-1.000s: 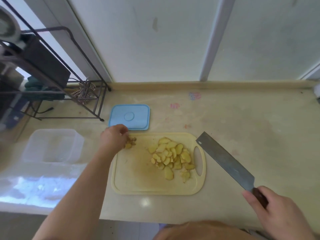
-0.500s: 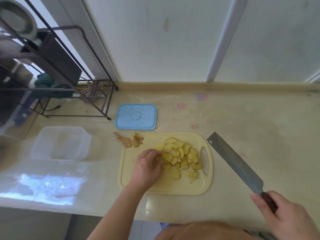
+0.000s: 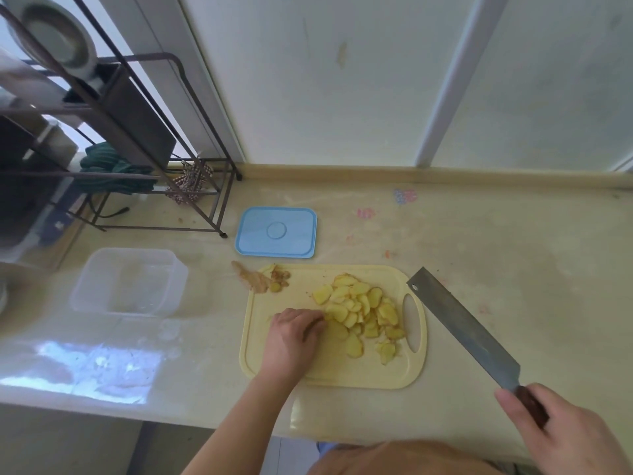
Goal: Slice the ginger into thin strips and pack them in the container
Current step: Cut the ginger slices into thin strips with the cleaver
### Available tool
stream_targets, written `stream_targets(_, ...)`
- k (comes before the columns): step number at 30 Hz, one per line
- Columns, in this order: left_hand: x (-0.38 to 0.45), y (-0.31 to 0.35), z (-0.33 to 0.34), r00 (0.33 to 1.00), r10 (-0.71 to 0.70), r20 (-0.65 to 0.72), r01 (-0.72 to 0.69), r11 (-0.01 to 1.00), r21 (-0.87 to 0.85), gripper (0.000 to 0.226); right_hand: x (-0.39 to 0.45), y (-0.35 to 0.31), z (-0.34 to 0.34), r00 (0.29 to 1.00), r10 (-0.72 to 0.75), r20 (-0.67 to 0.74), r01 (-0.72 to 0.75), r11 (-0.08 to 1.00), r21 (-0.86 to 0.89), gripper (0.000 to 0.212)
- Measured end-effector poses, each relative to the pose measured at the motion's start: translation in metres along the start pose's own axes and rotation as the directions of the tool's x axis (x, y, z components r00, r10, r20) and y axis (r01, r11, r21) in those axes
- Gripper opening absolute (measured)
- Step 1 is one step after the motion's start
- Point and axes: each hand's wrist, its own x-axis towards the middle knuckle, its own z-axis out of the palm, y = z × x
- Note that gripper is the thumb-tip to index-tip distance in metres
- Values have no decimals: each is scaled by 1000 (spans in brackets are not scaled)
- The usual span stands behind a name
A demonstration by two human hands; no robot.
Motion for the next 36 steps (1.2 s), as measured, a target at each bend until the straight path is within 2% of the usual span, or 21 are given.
stream_targets(4,4,-1,-7,997,-25,67,32,994,-101,22,1,-1,1,1000,8,0,-8,1000,12,92)
stream_targets(8,10,-1,-19,964,-210,160,231,965,-123,42,1,-1,2,1000,2,6,-2,1000,-6,93)
stream_targets(12,12,-2,-31,944,-275,183,306,935,-178,38,2,-1,2,1000,-8,5,8,1000,-20,95)
stream_targets(14,16,2,-32,938,-258,230,308,926,-218,36,2,-2,2,1000,-11,16,11,1000,-21,96)
stream_targets(17,24,10,-26,929,-223,295,280,946,-165,28,2,-3,2,1000,-20,23,20,1000,-19,94)
stream_targets(20,23,16,-19,915,-282,289,327,938,-117,28,3,-4,1,1000,-22,21,22,1000,-4,91)
stream_targets(25,6,25,-4,933,-278,228,293,956,-30,32,3,-2,1,1000,-16,22,17,1000,-11,93)
stream_targets(30,1,38,0,915,-345,211,336,939,76,40,4,-2,2,1000,-19,19,19,1000,1,91)
stream_targets(36,-7,47,7,876,-455,161,465,885,-33,38,5,-5,-1,999,-21,27,21,1000,-8,93)
